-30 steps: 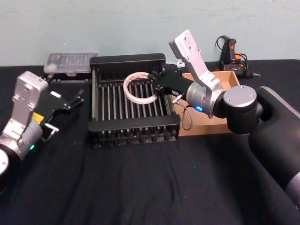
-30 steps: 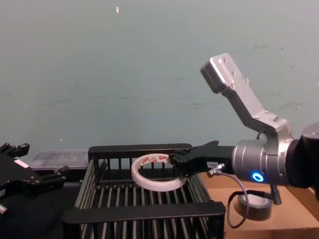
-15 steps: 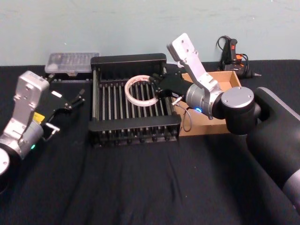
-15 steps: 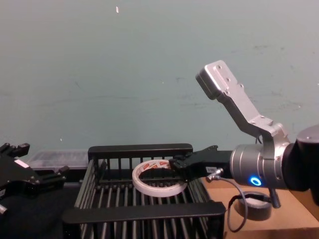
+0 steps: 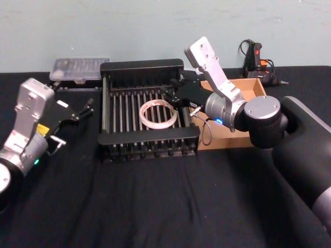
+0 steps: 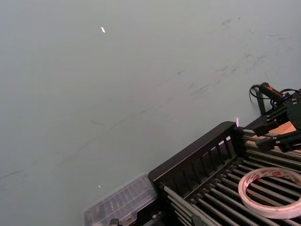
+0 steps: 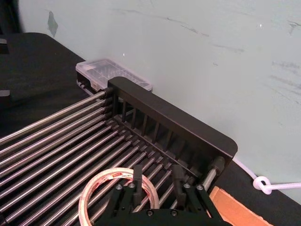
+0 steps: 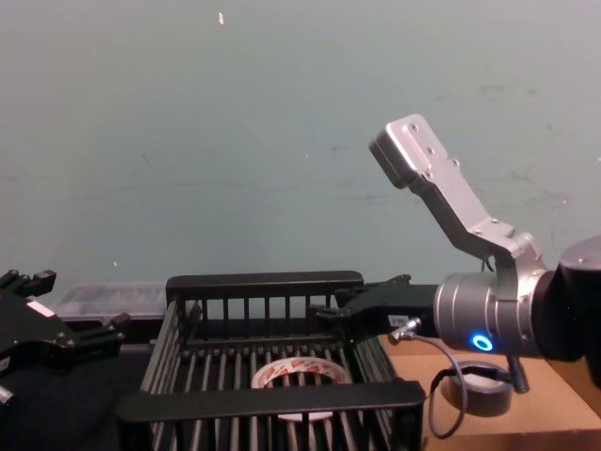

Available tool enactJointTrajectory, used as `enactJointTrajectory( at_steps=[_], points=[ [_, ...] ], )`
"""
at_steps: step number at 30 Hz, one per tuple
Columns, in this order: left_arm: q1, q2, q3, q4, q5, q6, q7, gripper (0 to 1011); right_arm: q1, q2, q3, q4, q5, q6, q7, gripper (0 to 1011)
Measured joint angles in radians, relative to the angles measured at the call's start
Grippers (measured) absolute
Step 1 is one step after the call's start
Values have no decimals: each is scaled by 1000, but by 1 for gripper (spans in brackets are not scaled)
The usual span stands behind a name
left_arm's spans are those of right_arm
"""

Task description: Pick up the white tape and place it into the black box , Pick up the silver tape and place it into the brown box.

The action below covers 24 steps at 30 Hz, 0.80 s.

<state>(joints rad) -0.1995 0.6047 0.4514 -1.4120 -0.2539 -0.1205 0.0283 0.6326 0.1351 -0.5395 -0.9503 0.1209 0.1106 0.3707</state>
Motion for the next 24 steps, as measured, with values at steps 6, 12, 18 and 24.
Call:
enactJointTrajectory(
  at_steps=[6, 12, 18, 24],
  points=[
    [0, 0, 0, 0, 0, 0, 0, 1001, 0, 0, 0, 0, 1, 0, 0, 578],
    [0, 0, 0, 0, 0, 0, 0, 1001, 0, 0, 0, -1, 1, 0, 0, 756],
    [0, 0, 0, 0, 0, 0, 0, 1001, 0, 0, 0, -1, 2, 0, 0, 934],
    [0, 0, 0, 0, 0, 0, 0, 1001, 0, 0, 0, -1, 2, 0, 0, 1002]
  ],
)
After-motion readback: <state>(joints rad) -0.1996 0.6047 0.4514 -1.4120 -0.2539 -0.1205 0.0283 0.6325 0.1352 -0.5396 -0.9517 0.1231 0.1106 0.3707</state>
